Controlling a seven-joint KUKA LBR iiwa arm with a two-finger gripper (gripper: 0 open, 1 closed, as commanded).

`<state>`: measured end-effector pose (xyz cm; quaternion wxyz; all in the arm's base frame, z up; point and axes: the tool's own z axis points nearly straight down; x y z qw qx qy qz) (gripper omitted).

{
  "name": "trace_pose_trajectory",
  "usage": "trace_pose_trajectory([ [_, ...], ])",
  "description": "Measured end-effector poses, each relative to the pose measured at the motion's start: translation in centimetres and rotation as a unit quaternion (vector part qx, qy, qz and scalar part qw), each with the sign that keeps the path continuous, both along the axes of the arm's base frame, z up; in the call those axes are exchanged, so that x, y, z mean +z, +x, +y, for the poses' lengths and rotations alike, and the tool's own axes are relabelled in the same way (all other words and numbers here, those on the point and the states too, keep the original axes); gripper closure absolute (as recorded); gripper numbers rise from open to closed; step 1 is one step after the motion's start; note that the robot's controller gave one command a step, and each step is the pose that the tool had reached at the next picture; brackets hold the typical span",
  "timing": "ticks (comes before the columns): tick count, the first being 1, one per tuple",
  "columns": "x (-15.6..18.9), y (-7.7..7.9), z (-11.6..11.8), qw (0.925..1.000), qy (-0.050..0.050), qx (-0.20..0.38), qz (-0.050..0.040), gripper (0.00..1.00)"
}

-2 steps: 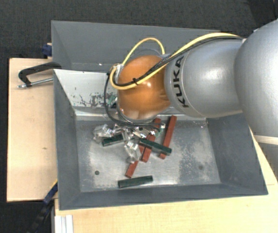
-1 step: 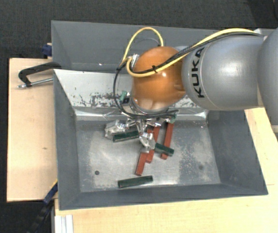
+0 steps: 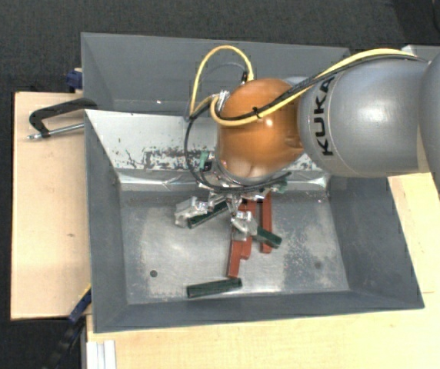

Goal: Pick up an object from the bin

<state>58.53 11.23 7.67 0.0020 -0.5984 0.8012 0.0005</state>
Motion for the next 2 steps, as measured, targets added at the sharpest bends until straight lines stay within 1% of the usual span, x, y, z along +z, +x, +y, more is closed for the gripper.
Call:
trace_pose_trajectory([
  [1, -0.1, -0.3, -0.9, 0.9896, 0.000, 0.144, -0.0013, 0.00],
  [2, -0.3, 0.7, -4.4, 0.9773, 0.001, 0.212, -0.0022, 0.00],
])
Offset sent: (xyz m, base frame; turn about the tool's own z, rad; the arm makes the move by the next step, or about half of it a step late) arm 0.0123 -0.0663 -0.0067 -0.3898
